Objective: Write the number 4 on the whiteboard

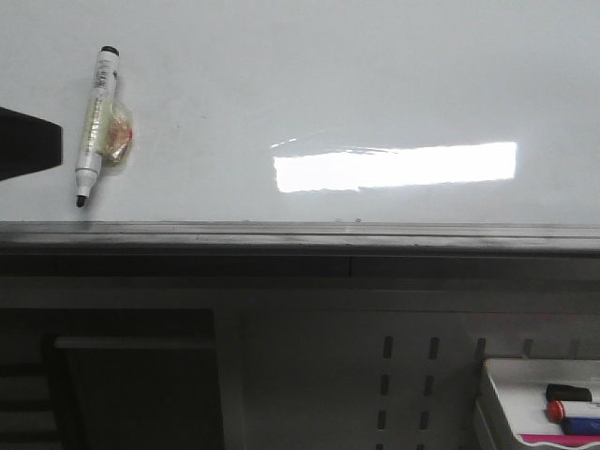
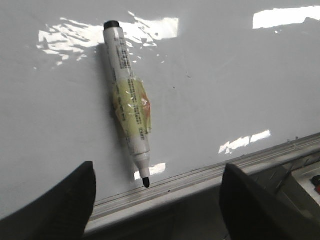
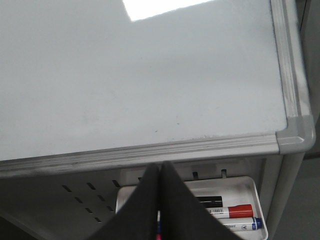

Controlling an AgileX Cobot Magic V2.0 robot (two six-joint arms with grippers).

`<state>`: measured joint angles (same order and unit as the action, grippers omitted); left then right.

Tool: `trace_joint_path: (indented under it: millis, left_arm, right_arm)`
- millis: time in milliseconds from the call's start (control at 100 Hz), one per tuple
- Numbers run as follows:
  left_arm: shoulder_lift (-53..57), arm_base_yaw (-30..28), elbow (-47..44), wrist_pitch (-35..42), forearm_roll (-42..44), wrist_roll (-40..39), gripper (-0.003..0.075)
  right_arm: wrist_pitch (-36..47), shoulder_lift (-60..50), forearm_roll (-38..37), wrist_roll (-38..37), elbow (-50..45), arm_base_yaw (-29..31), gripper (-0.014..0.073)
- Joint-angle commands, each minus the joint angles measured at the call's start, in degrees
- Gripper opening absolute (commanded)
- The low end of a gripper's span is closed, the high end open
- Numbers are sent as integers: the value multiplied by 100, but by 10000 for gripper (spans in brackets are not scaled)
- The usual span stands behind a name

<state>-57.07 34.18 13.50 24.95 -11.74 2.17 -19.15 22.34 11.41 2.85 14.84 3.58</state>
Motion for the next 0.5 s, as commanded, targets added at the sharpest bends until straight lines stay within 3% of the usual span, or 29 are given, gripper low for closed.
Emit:
trace_joint_path:
  millis: [0,490]
  left_arm:
    - [-414,140,344,677,-103,-35,479]
    - [-1837,151,1080,935,-1066,-35,468]
  right_arm:
    - [380,93,25,15,219,15,-54]
    - [362,93,37,15,219,15,-54]
